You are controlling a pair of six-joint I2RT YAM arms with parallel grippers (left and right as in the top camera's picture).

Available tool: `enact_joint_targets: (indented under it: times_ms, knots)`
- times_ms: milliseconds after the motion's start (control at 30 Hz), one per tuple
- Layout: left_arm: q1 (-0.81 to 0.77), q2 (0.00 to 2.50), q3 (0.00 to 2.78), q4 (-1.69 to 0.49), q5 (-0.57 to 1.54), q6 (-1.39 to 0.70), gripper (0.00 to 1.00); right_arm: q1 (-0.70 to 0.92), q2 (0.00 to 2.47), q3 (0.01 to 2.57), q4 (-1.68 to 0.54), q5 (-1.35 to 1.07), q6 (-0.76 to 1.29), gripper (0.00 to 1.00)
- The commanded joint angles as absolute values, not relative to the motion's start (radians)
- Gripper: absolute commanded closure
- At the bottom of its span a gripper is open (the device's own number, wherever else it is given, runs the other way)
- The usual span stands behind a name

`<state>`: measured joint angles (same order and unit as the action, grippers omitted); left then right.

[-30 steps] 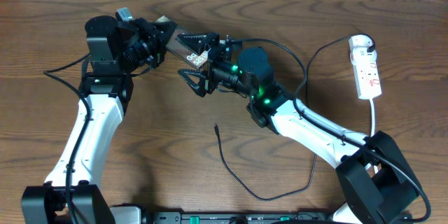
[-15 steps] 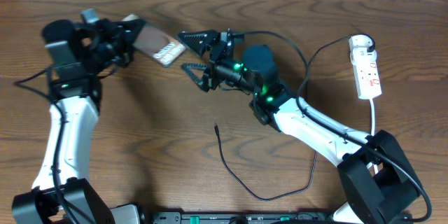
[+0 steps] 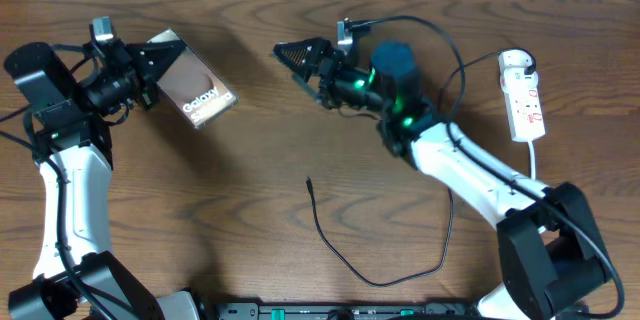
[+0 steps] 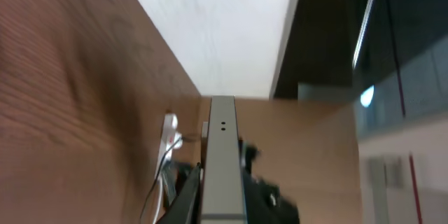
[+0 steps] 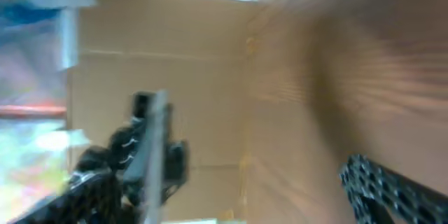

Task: Plug charger to phone and switch on socket
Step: 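Open the right gripper and carry the phone left with the left gripper, then move the right gripper down to the black cable's plug end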

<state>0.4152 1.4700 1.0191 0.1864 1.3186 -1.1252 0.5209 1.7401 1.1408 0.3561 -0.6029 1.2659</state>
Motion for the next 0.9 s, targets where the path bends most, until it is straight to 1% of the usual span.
enact_joint_targets:
  times_ms: [0, 167, 300, 400, 500, 633, 867]
  knots:
    - [0.419, 1.465, 1.022, 0.196, 1.406, -1.033, 0.92, 0.498, 1.721, 1.272, 0.164, -0.628, 1.027, 0.01]
    - [0.419, 1.466, 1.022, 0.196, 1.409, -0.935, 0.93, 0.497, 1.721, 1.491, -0.35, -0.45, 0.799, 0.01]
    - [0.419, 1.466, 1.022, 0.196, 1.425, -0.889, 0.93, 0.515, 1.721, 1.576, -0.745, -0.242, 0.787, 0.01]
    - [0.421, 1.466, 1.022, 0.196, 1.429, -0.876, 0.92, 0.555, 1.727, 1.555, -0.931, -0.102, 0.794, 0.01]
    - [0.421, 1.466, 1.022, 0.196, 1.429, -0.868, 0.92, 0.603, 1.734, 1.505, -0.995, -0.062, 0.799, 0.01]
    - [0.421, 1.466, 1.022, 0.195, 1.429, -0.868, 0.93, 0.659, 1.734, 1.447, -0.995, -0.062, 0.799, 0.01]
    - [0.421, 1.466, 1.022, 0.195, 1.429, -0.868, 0.93, 0.731, 1.735, 1.423, -0.976, -0.062, 0.801, 0.01]
